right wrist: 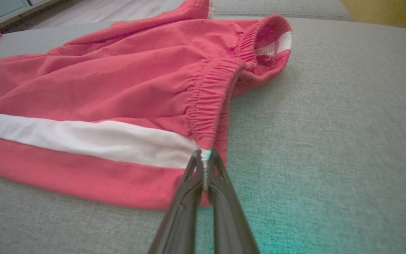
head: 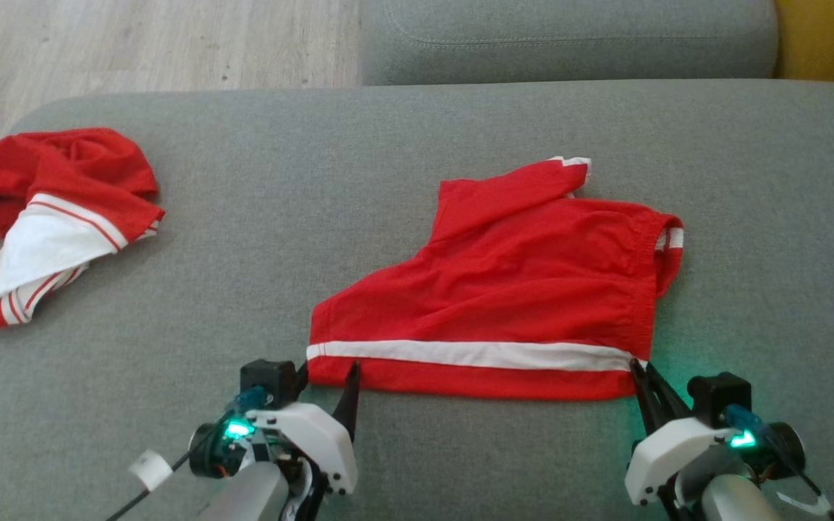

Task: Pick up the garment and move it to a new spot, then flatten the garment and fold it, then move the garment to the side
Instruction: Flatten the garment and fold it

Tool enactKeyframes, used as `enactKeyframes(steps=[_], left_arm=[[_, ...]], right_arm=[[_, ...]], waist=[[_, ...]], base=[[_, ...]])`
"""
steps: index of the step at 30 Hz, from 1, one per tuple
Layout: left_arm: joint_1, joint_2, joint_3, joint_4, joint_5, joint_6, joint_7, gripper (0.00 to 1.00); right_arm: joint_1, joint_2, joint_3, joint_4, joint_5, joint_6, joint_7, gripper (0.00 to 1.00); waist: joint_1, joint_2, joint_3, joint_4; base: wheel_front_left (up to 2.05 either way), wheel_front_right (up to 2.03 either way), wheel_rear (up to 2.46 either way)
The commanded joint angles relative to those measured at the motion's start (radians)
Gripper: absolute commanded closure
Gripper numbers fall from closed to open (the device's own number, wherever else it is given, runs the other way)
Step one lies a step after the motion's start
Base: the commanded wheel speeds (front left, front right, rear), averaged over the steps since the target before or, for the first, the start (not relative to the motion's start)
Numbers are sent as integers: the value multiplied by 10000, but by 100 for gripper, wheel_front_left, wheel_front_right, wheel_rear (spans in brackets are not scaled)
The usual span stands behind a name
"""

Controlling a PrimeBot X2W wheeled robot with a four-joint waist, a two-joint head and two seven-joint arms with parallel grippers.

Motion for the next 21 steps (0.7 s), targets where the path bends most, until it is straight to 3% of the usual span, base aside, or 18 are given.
enactKeyframes(steps=[1, 13, 15, 16, 21], left_arm=[[-582, 40, 97, -304, -119, -64, -46, 0], [-712, 95, -232, -742, -135, 202, -250, 0], [-652, 156, -222, -782, -153, 287, -180, 20], [-620, 186, -221, -797, -165, 314, -143, 45], [-560, 290, -173, -843, -229, 464, -59, 79]], right_arm=[[-448, -60, 361, -170, 69, 75, -170, 100], [-487, -60, 425, 13, 150, 75, -297, 100], [-493, -60, 405, 32, 145, 75, -320, 100], [-496, -60, 403, 40, 147, 75, -327, 100], [-551, -60, 420, 73, 173, 75, -341, 100]], waist=[[0, -1, -6, -17], [0, -1, 18, -161], [0, -1, 33, -164], [0, -1, 41, -169], [0, -1, 87, -209]], base=[[0, 0, 0], [0, 0, 0], [0, 0, 0], [0, 0, 0], [0, 0, 0]])
